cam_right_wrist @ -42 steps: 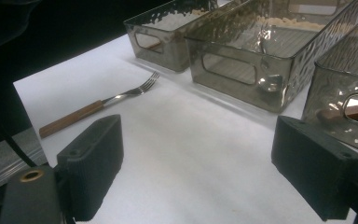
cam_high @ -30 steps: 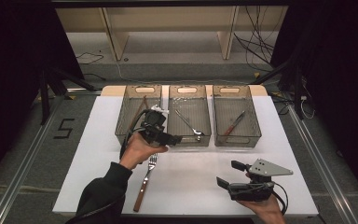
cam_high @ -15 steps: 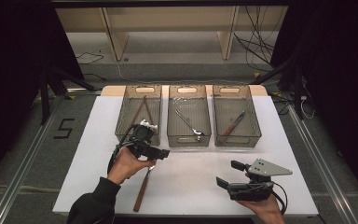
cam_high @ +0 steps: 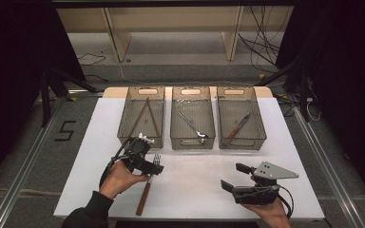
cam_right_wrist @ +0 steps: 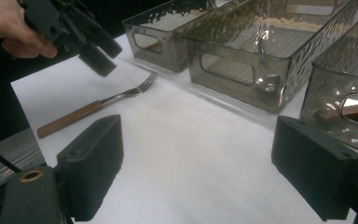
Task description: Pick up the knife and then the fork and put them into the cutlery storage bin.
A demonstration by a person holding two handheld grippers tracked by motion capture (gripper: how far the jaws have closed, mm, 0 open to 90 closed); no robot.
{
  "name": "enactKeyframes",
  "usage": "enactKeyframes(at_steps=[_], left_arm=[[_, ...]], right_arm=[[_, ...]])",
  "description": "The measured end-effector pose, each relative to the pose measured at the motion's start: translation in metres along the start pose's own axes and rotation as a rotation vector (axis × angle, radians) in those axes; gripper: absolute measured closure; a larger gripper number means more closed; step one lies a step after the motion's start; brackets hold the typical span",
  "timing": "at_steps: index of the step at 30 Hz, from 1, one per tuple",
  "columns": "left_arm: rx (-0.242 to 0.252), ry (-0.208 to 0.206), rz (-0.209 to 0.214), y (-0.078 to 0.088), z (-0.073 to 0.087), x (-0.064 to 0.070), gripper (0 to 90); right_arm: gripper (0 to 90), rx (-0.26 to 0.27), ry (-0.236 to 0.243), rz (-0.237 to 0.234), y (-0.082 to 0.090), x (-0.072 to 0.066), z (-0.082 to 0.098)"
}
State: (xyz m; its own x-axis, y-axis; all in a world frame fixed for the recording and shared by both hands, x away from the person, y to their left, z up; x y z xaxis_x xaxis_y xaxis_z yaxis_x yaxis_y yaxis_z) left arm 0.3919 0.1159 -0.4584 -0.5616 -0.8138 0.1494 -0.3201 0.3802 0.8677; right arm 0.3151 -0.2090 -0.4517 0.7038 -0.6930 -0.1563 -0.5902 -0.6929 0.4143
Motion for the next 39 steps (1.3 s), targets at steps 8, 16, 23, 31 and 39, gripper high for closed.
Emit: enactKeyframes(at_steps=[8, 16, 23, 31, 39], left_arm=[[-0.09, -0.023, -0.02, -0.002, 0.019, 0.004, 22.0], [-0.149, -0.04, -0.022, -0.007, 0.031, 0.005, 31.2], [-0.21, -0.074, -0.03, -0.015, 0.04, 0.009, 38.2], [-0.226, -0.099, -0.039, -0.019, 0.042, 0.012, 49.0], [-0.243, -0.118, -0.037, -0.025, 0.044, 0.014, 56.1]], right_arm=[[17.4, 0.001, 0.003, 0.002, 0.0, 0.0, 0.0], [17.5, 0.001, 0.008, 0.001, -0.001, 0.0, 0.0], [17.6, 0.0, 0.006, 0.005, -0.001, -0.001, 0.0], [17.7, 0.0, 0.005, 0.003, -0.001, -0.001, 0.0], [17.7, -0.003, 0.004, 0.004, -0.001, -0.001, 0.0]])
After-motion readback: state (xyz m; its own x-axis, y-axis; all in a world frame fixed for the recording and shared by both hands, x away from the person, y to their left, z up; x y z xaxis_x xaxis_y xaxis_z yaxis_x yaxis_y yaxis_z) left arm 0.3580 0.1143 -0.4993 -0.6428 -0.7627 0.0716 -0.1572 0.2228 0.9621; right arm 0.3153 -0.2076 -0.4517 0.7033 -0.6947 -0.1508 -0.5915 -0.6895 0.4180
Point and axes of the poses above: each handheld gripper's, and its own axes: y roughly backward along the jaws, z roughly out of its underside, x roughly to its right, the point moved 4 cm from there along -y, roughly forward along the jaws, and after that the axes turned 1 degree about z, right-handed, at the moved point
